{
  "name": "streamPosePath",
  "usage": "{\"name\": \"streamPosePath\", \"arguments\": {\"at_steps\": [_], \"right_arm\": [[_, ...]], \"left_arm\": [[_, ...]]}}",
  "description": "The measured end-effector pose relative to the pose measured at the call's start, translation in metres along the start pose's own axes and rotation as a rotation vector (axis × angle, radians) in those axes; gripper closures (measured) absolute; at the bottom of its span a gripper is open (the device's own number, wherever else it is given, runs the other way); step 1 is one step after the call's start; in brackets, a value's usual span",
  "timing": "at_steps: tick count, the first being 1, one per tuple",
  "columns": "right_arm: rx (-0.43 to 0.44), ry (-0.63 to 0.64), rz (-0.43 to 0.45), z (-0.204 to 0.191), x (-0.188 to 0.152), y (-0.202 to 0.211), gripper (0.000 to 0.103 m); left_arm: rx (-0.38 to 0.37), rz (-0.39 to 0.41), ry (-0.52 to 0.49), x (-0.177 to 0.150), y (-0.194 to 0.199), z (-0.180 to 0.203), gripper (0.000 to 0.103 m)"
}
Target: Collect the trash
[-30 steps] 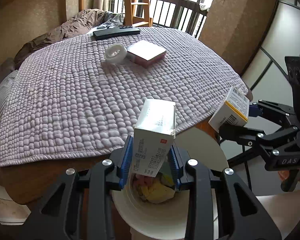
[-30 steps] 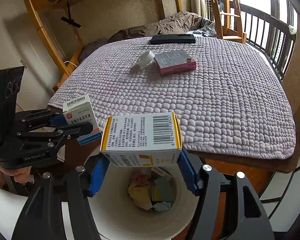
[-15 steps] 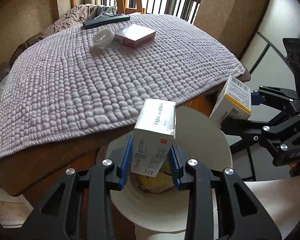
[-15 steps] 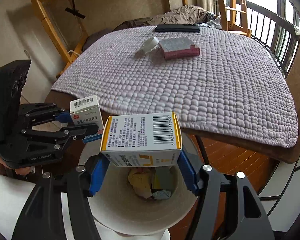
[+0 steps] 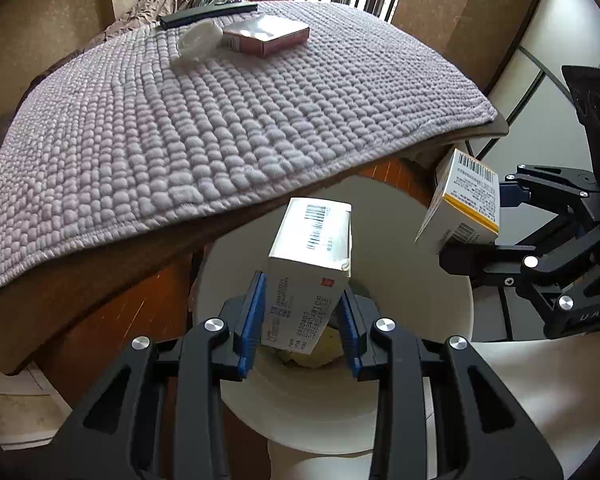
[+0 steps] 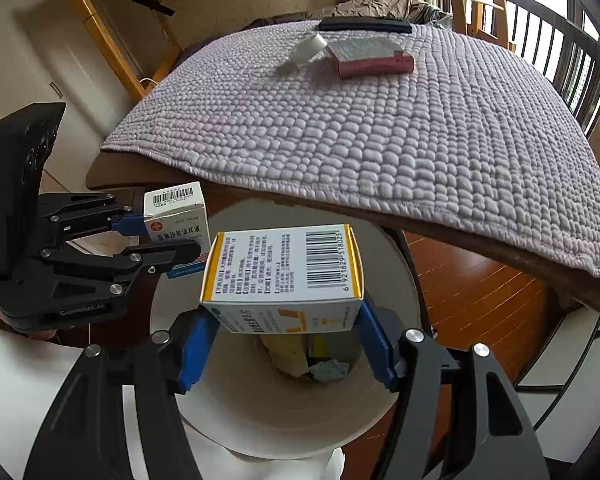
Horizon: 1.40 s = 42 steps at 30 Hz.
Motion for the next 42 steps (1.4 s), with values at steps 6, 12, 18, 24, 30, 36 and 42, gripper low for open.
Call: {"name": "streamPosePath", "arguments": {"at_steps": [6, 12, 18, 24, 30, 36, 42], "right_arm": [[0.009, -0.013, -0.033, 0.002, -0.006, -0.013, 0.04], [0.012, -0.008, -0.059, 0.002, -0.01, -0.025, 0.04], [0.011, -0.008, -0.08, 0.001, -0.018, -0.037, 0.04], [0.005, -0.005, -0.091, -0.001, -0.023, -0.044, 0.04], [0.003, -0.008, -0.102, -0.002, -0.022, -0.057, 0.04], [0.006, -0.009, -0.112, -0.001, -0.025, -0.064, 0.04], [0.008, -0.009, -0.118, -0.001, -0.025, -0.068, 0.04]], "left_arm": [[0.012, -0.033, 0.005, -0.006, -0.013, -0.002, 0.067], [0.024, -0.059, 0.008, -0.012, -0.024, -0.003, 0.067], [0.034, -0.079, 0.009, -0.019, -0.034, -0.004, 0.067], [0.044, -0.092, 0.0, -0.027, -0.049, 0.001, 0.067], [0.054, -0.104, -0.004, -0.03, -0.061, 0.005, 0.067], [0.059, -0.11, -0.004, -0.032, -0.073, 0.007, 0.067], [0.064, -0.115, -0.007, -0.033, -0.081, 0.003, 0.067]]}}
Point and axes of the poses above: each gripper's, at about its wrist camera, not at the fingertips, and y roughly against the way its jaws point, z to its right, x to its top, the point moved 2 cm from there along -y, roughly the way its jaws point, and after that the axes turned 11 degrees about y, right-handed, at the moved point
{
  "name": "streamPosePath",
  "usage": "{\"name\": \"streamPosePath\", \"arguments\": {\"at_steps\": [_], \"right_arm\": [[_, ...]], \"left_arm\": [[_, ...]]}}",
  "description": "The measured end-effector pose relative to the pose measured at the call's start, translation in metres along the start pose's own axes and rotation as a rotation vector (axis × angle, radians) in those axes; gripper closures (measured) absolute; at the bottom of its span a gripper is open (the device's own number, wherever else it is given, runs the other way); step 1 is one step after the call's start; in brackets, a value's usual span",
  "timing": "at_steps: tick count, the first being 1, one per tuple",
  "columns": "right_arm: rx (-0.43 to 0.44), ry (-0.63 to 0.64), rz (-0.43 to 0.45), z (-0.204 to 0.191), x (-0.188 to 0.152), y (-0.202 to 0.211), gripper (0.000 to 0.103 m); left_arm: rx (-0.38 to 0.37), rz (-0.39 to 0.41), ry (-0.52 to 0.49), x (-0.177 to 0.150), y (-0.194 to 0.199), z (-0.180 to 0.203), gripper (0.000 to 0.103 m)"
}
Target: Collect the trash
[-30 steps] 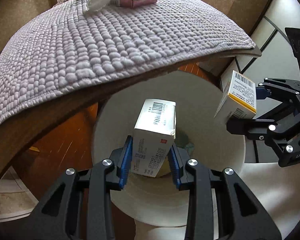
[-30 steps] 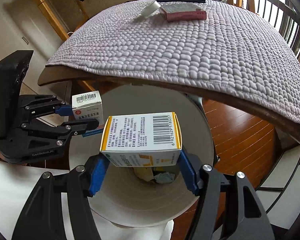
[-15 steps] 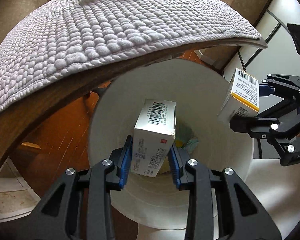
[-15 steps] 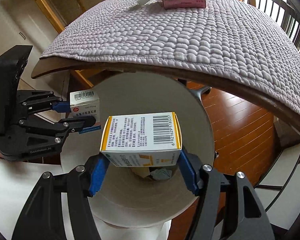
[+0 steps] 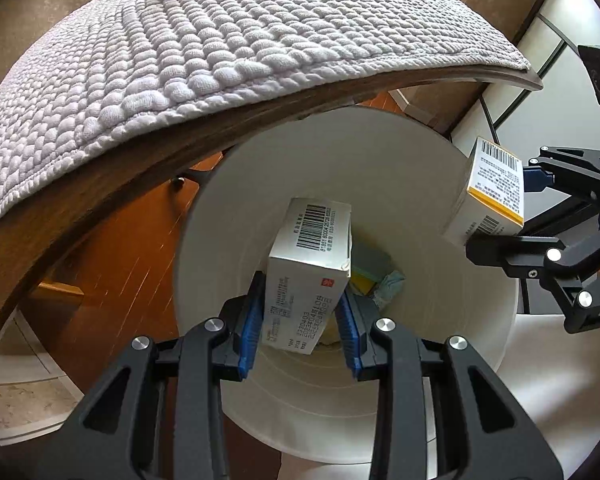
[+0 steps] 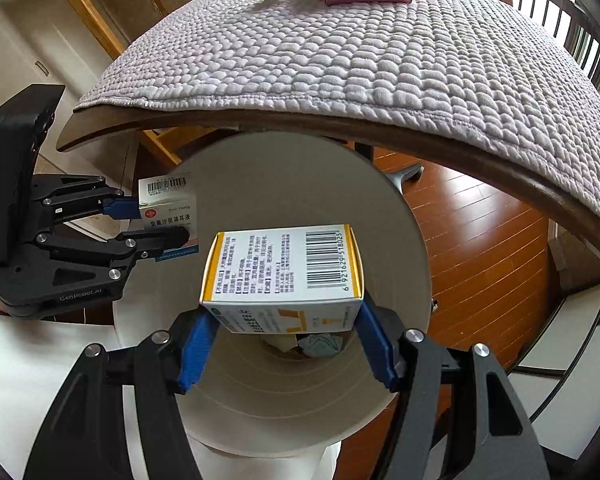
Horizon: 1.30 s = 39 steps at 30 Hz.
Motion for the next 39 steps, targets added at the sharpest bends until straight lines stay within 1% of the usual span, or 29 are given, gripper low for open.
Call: {"name": "streamPosePath", "arguments": {"at_steps": [16, 28, 29, 30, 31, 32, 34, 37, 39], "right_arm": [[0.002, -0.004, -0.015, 0.007, 0.002, -0.024, 0.04], [0.007, 0.006, -0.018, 0.008, 0.003, -0.033, 0.039], [0.01, 0.012, -0.016, 0.007, 0.003, -0.034, 0.035], [0.006, 0.02, -0.022, 0.005, 0.004, -0.035, 0.029], [-0.008, 0.024, -0.023, 0.004, 0.005, -0.035, 0.016], [-0.023, 0.028, -0.015, 0.004, 0.006, -0.034, 0.011], [-0.029, 0.037, -0.005, 0.004, 0.007, -0.032, 0.01], [-0.068, 0.061, 0.0, 0.001, 0.014, -0.025, 0.01], [-0.094, 0.085, 0.02, 0.0, 0.019, -0.016, 0.01]], "left_arm": [[0.004, -0.014, -0.011, -0.002, -0.028, -0.005, 0.067], [0.012, -0.016, -0.009, 0.0, -0.024, -0.004, 0.066], [0.01, -0.024, -0.007, -0.001, -0.026, -0.005, 0.058], [0.015, -0.034, 0.001, -0.001, -0.027, -0.007, 0.04], [0.02, -0.031, 0.007, -0.002, -0.028, -0.008, 0.032], [0.012, -0.021, 0.012, -0.002, -0.025, -0.009, 0.031], [-0.004, -0.015, 0.014, -0.003, -0.021, -0.01, 0.031], [0.004, -0.001, 0.02, -0.003, -0.011, -0.015, 0.031], [-0.014, 0.026, 0.023, 0.0, 0.007, -0.018, 0.031]]}}
Point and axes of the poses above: each gripper's, at about its wrist camera, not at the fingertips, and y roughly against the way its jaws point, z to its right, x to its top, the point moved 2 cm from there along -y, roughly the way its jaws point, and after that the axes turned 11 degrees about y, right-handed, at the moved point
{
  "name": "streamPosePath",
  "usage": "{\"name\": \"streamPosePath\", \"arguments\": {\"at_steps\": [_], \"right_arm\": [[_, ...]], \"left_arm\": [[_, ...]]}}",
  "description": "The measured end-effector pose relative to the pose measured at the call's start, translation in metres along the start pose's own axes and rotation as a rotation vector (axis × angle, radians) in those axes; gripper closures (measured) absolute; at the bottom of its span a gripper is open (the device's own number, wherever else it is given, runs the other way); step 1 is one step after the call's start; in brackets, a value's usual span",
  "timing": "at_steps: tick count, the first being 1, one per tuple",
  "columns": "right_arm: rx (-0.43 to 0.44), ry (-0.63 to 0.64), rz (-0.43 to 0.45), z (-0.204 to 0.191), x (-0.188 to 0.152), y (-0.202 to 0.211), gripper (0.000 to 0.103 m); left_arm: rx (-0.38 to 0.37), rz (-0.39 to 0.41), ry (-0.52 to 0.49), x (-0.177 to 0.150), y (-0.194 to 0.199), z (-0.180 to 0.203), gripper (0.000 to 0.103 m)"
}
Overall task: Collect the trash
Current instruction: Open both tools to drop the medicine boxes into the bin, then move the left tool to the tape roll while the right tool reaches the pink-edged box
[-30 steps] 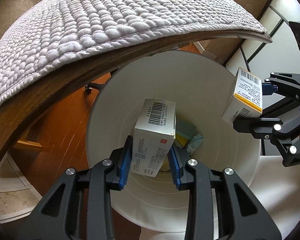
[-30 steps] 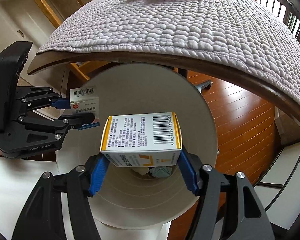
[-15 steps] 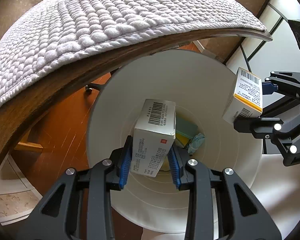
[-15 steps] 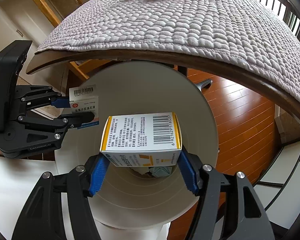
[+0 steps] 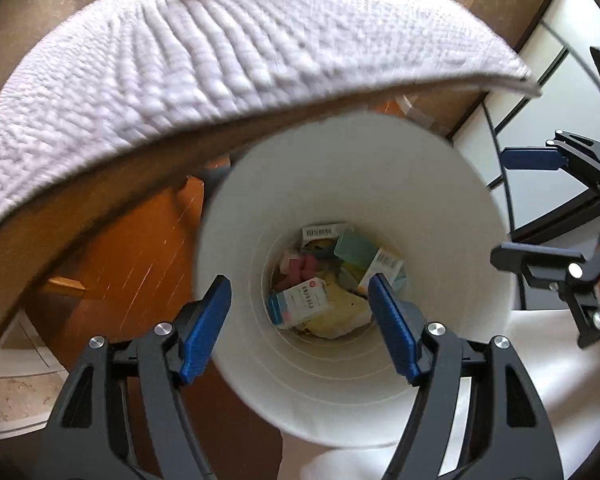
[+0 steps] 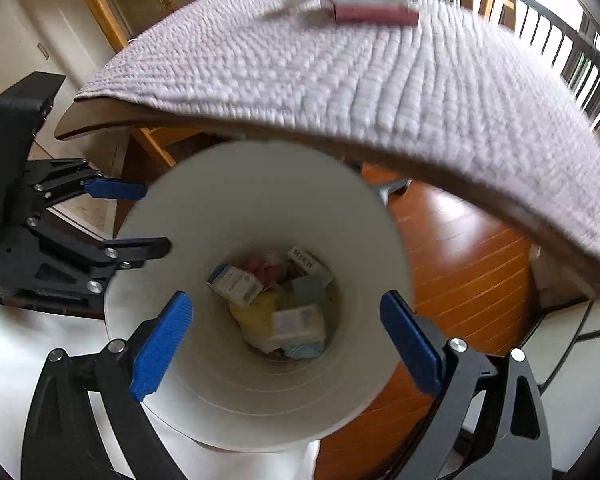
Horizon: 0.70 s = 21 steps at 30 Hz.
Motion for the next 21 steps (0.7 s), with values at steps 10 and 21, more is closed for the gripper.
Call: {"name": "streamPosePath", "arguments": {"at_steps": [10, 21], "right_arm": [[-0.22, -0.012, 0.335, 0.024, 0.062, 0.073, 0.004], [-0.206, 0.055, 0.35, 0.079, 0.146, 0.04, 0.004]], "left_arm": [[-0.005, 0.385, 0.111, 0.07, 0.11, -0.036, 0.001], [-0.12, 0.37, 0.177, 0.159, 0.081, -0.058, 0.001]]}}
Point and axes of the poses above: each gripper's, at about its wrist camera, not at the fingertips, and y roughly against the way its jaws point, z to its right, x to its top, the point moved 2 cm from there along -y, roughly the way its jaws point, and after that the axes turned 11 degrees about y, right-handed, at the moved point
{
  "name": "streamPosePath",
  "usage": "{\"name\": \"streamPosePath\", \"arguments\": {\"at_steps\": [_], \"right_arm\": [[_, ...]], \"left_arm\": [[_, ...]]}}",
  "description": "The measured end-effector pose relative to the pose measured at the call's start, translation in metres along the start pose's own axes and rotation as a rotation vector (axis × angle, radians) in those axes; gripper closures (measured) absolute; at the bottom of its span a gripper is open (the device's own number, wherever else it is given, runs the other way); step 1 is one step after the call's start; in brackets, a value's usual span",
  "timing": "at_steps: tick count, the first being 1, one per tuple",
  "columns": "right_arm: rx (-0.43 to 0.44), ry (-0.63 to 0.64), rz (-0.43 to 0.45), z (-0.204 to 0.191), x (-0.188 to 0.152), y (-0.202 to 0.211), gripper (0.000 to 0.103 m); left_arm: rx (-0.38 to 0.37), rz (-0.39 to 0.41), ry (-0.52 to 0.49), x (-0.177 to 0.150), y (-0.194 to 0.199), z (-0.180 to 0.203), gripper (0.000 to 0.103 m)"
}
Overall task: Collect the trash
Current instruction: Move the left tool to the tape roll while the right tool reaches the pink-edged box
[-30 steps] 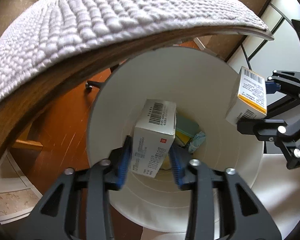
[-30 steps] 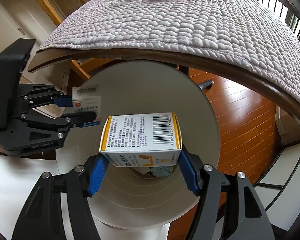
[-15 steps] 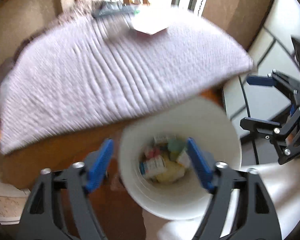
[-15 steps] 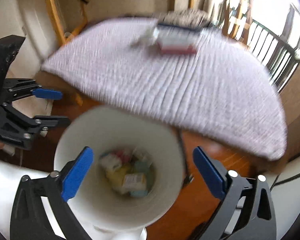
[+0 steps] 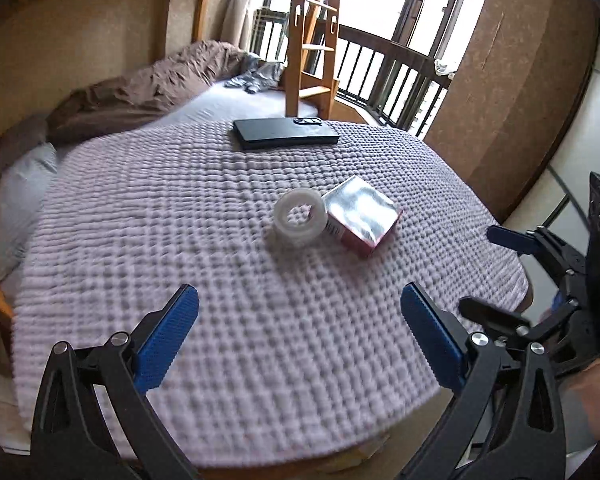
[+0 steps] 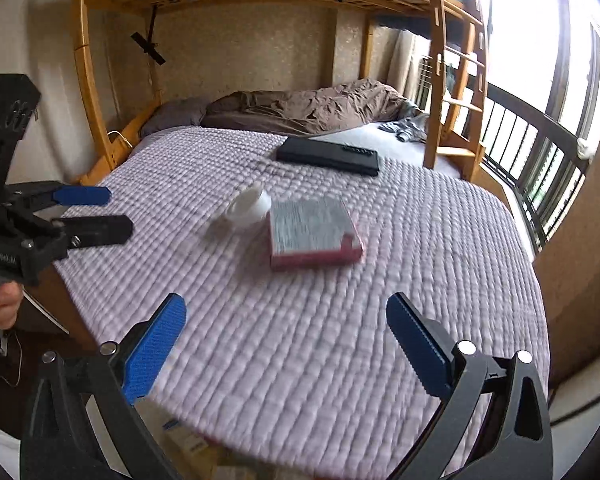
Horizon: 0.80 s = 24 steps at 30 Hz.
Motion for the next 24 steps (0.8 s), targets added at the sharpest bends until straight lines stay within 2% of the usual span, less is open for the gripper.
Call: {"name": "streamPosePath", "arguments": {"at_steps": [2, 8, 15, 21, 24], "right_arm": [[0.012, 0.012, -0.003, 0.006, 0.009, -0.016, 0.004], [0.023, 0.014, -0.036, 0.027, 0.026, -0.056, 0.004], [0.039, 0.034, -0.067, 0.036, 0.036, -0.087, 0.004], [0.024, 0.062, -0.09, 0.034, 0.04, -0.104, 0.004], [0.015, 0.083, -0.101, 0.032, 0.041, -0.112, 0.004]], "left_arm": [[-0.04, -0.017, 0.019, 0.007, -0.015, 0.001, 0.001], [-0.088, -0.05, 0.046, 0.025, -0.056, 0.0, 0.003], [-0.148, -0.078, 0.091, 0.041, -0.091, -0.006, 0.014], [-0.164, -0.09, 0.098, 0.045, -0.106, -0.006, 0.017], [-0.166, -0.097, 0.097, 0.044, -0.112, -0.006, 0.027]]}}
Point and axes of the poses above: each gripper's, at about its wrist camera, not at the fingertips, and y roughly against the way its jaws point, z to its right, x to its top, the point moved 2 cm from there along -y, roughly the way its jaws point, and after that the axes turned 11 degrees about y, right-handed, at the moved point
